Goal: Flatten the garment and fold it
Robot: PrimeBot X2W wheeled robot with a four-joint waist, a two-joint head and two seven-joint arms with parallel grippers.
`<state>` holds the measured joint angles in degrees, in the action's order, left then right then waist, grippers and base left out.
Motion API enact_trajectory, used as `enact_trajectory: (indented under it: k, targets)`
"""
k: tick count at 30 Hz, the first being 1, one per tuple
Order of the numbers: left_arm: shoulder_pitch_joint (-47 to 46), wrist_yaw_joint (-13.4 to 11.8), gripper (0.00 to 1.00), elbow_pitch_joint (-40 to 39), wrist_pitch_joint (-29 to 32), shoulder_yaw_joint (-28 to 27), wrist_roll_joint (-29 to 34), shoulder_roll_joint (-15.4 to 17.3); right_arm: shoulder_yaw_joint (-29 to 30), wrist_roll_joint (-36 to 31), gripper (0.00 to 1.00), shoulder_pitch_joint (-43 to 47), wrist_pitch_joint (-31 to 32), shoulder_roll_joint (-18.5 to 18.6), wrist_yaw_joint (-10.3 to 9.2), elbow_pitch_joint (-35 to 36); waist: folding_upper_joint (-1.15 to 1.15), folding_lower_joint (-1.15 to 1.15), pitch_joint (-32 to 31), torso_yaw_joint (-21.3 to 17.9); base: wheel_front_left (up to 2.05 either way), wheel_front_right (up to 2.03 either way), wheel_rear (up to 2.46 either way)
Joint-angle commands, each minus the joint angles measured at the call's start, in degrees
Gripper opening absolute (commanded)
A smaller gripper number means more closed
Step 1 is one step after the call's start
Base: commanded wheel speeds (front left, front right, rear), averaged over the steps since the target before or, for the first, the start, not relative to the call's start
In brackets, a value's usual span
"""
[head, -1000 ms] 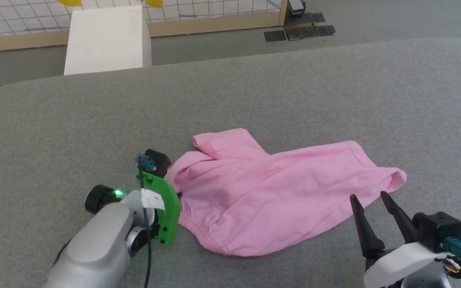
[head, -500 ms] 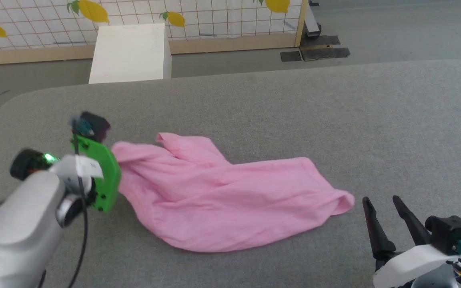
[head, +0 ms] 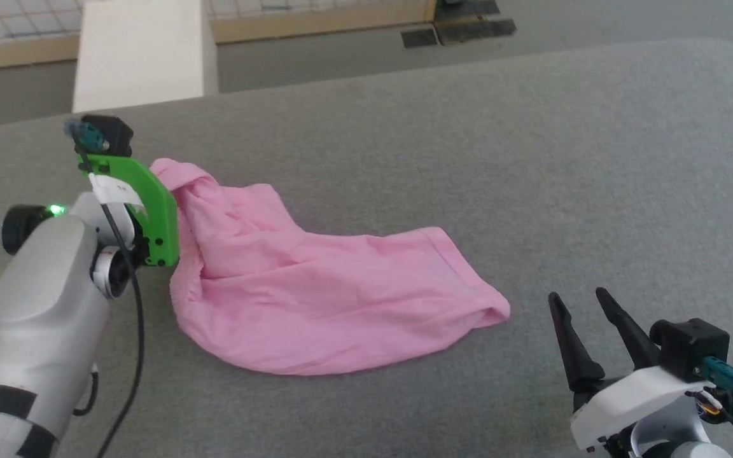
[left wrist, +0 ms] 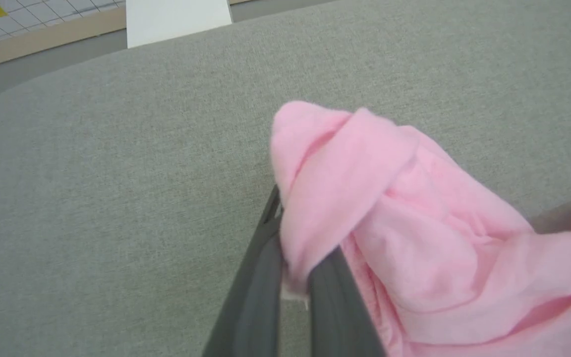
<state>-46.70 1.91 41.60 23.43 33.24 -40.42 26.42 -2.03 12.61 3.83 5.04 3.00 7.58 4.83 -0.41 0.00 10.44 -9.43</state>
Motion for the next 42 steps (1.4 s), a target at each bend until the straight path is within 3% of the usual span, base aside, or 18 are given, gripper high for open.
enact_trajectory:
  k: [1, 2, 3, 5, 11, 19, 23, 31, 36, 42]
  targets:
    - [-0.8, 0.1, 0.08, 1.8, -1.4, -0.2, -0.4, -0.9, -0.1, 0.3, 1.00, -1.0, -0.2, -0.1, -0.09, -0.4, 0.41, 0.00, 2.6, -2.5, 0.00, 0.00, 0.00]
    - [-0.8, 0.4, 0.35, 3.3, -2.3, -0.3, -0.7, -1.7, 0.0, 0.3, 1.00, -1.1, -0.3, -0.1, -0.09, -0.5, 0.41, 0.00, 2.7, -2.4, 0.00, 0.00, 0.00]
    - [-0.7, 0.5, 0.99, 4.3, -3.1, -0.3, -0.7, -2.3, 0.2, 0.3, 1.00, -1.1, -0.3, -0.1, -0.09, -0.6, 0.41, 0.00, 2.6, -2.2, 0.00, 0.00, 0.00]
    - [0.4, 1.6, 1.00, 6.7, -8.2, 0.1, -0.7, -4.7, 0.9, -0.2, 1.00, -1.1, -0.2, -0.1, -0.09, -0.6, 0.41, 0.00, 1.6, -0.4, 0.00, 0.00, 0.00]
    - [3.2, -0.1, 1.00, 4.5, -18.4, 0.7, 1.5, -6.8, 1.9, -0.2, 1.00, -0.5, 0.1, -0.1, -0.09, 0.0, 0.41, 0.00, -0.4, 3.5, 0.00, 0.00, 0.00]
    - [11.7, -2.9, 1.00, -6.0, -22.9, -0.3, 0.9, -4.3, 2.2, 0.0, 1.00, 1.4, 1.4, -0.1, -0.09, 1.0, 0.41, 0.00, -4.3, 7.0, 0.00, 0.00, 0.00]
    - [18.3, -5.5, 1.00, -15.7, -20.5, -1.0, -0.2, -0.5, 1.9, 0.0, 1.00, 2.3, 1.9, -0.1, -0.09, 1.8, 0.41, 0.00, -5.2, 7.6, 0.00, 0.00, 0.00]
    - [31.2, -10.3, 1.00, -34.7, -9.8, -0.4, -3.5, 7.3, 1.7, -1.0, 1.00, 3.2, 2.8, -0.1, -0.09, 3.7, 0.41, 0.00, -5.2, 7.6, 0.00, 0.00, 0.00]
    - [32.5, -10.7, 1.00, -39.7, -6.6, 0.5, -4.5, 8.4, 1.5, -1.3, 1.00, 3.0, 3.5, -0.1, -0.09, 4.8, 0.41, 0.00, -4.4, 6.9, 0.00, 0.00, 0.00]
    - [29.9, -9.6, 1.00, -37.5, -1.8, 2.4, -5.0, 8.1, 0.9, -1.4, 1.00, 2.7, 4.4, -0.1, -0.09, 5.5, 0.41, 0.00, -2.4, 5.5, 0.00, 0.00, 0.00]
